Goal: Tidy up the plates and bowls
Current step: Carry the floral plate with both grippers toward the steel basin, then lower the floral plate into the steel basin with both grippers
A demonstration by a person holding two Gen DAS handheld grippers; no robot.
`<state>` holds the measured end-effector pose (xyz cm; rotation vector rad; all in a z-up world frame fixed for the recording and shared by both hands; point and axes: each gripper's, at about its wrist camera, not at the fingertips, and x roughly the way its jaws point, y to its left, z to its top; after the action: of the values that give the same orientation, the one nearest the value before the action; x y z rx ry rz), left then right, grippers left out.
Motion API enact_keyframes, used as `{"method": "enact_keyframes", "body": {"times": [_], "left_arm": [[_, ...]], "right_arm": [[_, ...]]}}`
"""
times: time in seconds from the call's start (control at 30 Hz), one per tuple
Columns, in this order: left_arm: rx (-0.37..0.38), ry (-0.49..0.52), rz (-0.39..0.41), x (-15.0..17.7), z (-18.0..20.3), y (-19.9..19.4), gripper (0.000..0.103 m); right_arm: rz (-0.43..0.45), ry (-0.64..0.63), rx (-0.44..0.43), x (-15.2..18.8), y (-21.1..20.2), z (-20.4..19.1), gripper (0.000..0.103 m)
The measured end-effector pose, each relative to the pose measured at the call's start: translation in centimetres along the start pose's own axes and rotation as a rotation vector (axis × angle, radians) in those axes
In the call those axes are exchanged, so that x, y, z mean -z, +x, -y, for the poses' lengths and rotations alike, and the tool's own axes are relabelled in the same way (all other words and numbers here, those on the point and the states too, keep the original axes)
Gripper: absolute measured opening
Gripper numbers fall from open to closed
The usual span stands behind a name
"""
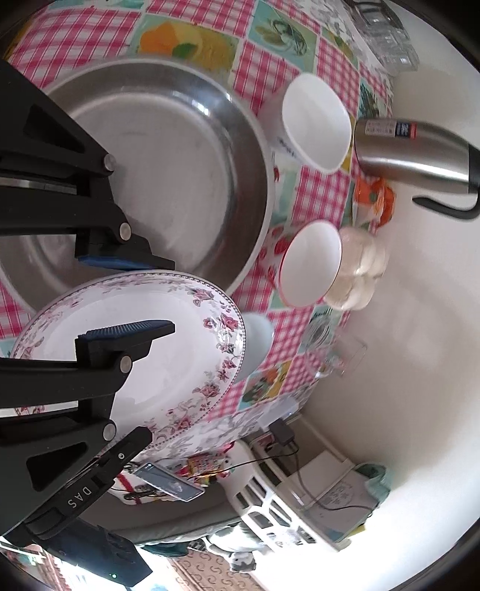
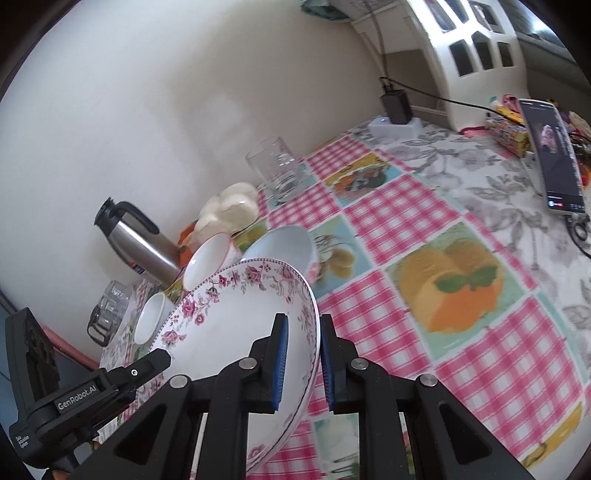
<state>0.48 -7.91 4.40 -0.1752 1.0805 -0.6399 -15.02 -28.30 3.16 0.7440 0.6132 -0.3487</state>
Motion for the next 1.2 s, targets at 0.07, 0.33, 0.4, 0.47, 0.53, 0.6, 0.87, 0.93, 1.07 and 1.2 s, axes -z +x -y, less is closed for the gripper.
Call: {"method": "enact_keyframes", "body": {"times": [0.07,0.33,0.4,0.47,0.53,0.6,0.87,0.93,1.07,1.2], "left_arm": [[-0.005,-0.011,0.004,-0.3,-1.0,-0.3,0.026],[-0.019,-0.047,0.016,-1.2,-4.5,-1.4,0.026],[-0.03,-0.05,0.022,-1.4,-5.2,-1.7,0.026],[-0.037,-0.053,0.024,-1.5,-5.8,-1.9,0.026],[-0.041,-0.061,0.025,-1.7,-6.6,-2.0,0.026],[-0.043,-0.072,0.025,-1.8,-7.3,-2.2,0.026],[-0.055,-0.116,0.011,-1.9,-9.8,-2.3,0.026],[-0.063,-0.128,-0.007,-1.8,-10.3,-2.0,0.026],[-0.076,-0.142,-0.042,-1.5,-10.9,-1.4,0.026],[-0.091,-0.157,-0.082,-1.3,-11.4,-0.5,0.026]], "right_arm": [[-0.009,-0.01,-0.006,0.3,0.4,-0.9,0.018],[-0.043,-0.064,-0.028,1.5,2.2,-4.4,0.018],[-0.053,-0.072,-0.031,1.8,2.6,-5.0,0.018],[-0.062,-0.081,-0.034,2.2,3.1,-5.6,0.018],[-0.07,-0.089,-0.037,2.5,3.5,-6.2,0.019],[-0.077,-0.094,-0.039,2.8,3.8,-6.7,0.019],[-0.121,-0.129,-0.041,3.9,5.4,-8.4,0.019],[-0.134,-0.136,-0.036,4.2,5.8,-8.7,0.019],[-0.161,-0.147,-0.02,4.7,6.5,-8.8,0.02],[-0.184,-0.159,0.002,4.9,7.1,-8.7,0.02]]}}
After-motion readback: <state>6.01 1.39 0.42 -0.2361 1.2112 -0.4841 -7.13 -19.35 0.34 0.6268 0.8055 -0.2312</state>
